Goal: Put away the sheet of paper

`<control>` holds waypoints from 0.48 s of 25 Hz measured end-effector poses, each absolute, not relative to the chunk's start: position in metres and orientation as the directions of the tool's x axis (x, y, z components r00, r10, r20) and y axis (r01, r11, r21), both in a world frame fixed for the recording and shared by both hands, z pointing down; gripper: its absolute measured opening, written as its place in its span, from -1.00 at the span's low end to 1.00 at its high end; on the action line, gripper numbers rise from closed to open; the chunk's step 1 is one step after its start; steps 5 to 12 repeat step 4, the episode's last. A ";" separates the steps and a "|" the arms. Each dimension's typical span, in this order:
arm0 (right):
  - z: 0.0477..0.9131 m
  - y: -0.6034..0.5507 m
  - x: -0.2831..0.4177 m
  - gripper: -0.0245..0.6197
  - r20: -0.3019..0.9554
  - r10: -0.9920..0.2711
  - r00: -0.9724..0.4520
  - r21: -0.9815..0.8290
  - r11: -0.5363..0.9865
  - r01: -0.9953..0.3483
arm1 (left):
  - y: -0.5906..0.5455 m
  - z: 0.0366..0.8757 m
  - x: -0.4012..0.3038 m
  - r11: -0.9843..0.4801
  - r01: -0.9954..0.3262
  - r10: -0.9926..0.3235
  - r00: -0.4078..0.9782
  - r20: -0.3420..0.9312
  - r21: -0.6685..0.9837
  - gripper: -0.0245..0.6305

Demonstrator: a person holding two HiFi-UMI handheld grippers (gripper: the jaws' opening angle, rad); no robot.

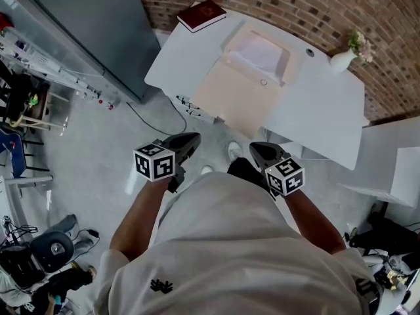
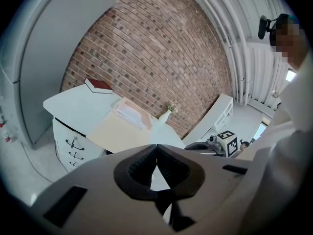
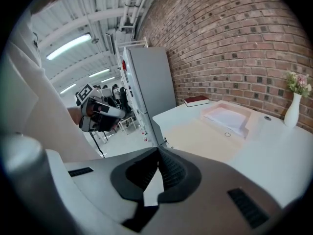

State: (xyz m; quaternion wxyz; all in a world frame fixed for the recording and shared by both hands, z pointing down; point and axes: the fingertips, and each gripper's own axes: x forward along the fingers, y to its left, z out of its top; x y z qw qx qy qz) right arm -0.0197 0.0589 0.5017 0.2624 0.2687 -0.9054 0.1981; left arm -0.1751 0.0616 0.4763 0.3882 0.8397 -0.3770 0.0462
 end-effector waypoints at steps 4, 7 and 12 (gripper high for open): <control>0.506 0.029 -0.014 -0.84 0.581 -0.376 -0.722 -0.216 0.783 -0.583 | 0.040 0.478 -0.172 -0.404 -0.678 -0.607 0.701 0.375 0.614 -0.85; 0.506 0.029 -0.014 -0.84 0.581 -0.376 -0.722 -0.216 0.783 -0.583 | 0.040 0.478 -0.172 -0.404 -0.678 -0.607 0.701 0.375 0.614 -0.85; 0.506 0.029 -0.014 -0.84 0.581 -0.376 -0.722 -0.216 0.783 -0.583 | 0.040 0.478 -0.172 -0.404 -0.678 -0.607 0.701 0.375 0.614 -0.85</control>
